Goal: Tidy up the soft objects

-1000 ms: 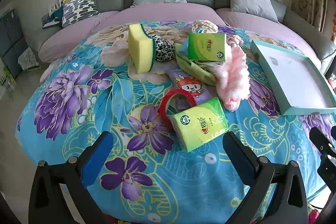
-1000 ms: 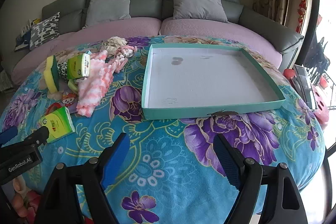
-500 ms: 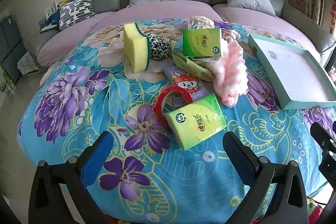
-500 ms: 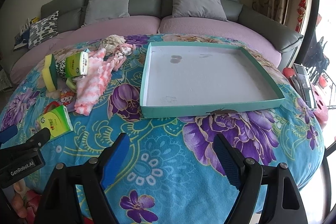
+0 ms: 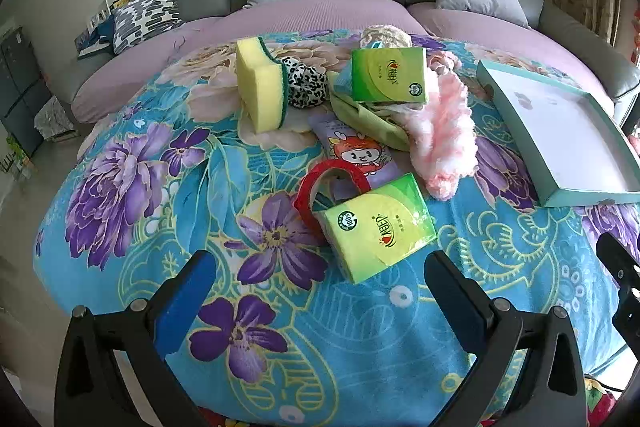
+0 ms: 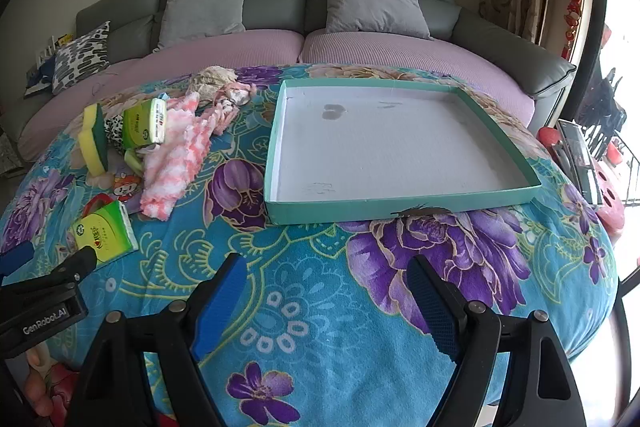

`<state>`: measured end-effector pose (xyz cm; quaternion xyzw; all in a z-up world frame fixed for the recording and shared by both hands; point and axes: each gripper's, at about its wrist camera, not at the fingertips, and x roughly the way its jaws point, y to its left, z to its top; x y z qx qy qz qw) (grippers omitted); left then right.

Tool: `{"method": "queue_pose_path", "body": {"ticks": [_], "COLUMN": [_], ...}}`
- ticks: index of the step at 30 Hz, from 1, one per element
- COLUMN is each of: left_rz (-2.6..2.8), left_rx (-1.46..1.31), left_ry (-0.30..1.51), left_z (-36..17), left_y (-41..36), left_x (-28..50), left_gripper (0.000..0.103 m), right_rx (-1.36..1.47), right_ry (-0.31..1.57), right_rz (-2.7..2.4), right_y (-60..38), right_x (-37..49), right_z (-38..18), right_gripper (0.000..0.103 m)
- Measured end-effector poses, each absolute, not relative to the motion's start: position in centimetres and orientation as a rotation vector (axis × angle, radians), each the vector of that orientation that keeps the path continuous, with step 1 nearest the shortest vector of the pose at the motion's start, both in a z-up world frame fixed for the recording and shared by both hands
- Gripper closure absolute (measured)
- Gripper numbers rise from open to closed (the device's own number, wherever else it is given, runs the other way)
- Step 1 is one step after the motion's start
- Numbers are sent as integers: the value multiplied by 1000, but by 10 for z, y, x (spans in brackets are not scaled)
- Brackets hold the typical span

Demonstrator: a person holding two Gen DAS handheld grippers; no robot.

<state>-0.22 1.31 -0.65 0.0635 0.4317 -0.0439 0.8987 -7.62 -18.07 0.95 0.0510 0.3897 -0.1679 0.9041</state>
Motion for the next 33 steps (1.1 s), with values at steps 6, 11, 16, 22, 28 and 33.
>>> {"method": "queue_pose_path", "body": {"ticks": [6, 11, 16, 22, 28, 33], "left_rz": [-90, -90, -89, -88, -87, -87], "left_rx": [132, 132, 135, 136, 138, 139], "left_ry": [894, 897, 898, 902, 905, 909], "left_z": [-7, -7, -7, -8, -8, -9], "left_y": [13, 13, 14, 13, 13, 11], "left_x": [-2, -2, -1, -1, 0, 1], "left_gripper": [0, 0, 0, 0, 0, 0], "right_rx": [106, 105, 104, 103, 103, 101], "right_ry": [807, 806, 806, 806, 804, 801], "right_rz": [-347, -347, -347, -347, -348, -348], "right_y": [-181, -181, -181, -181, -181, -180], "right_x": [-76, -76, -77, -76, -76, -77], "right_z": [9, 9, 9, 9, 9, 9], "right_gripper": [18, 18, 18, 18, 18, 18]}}
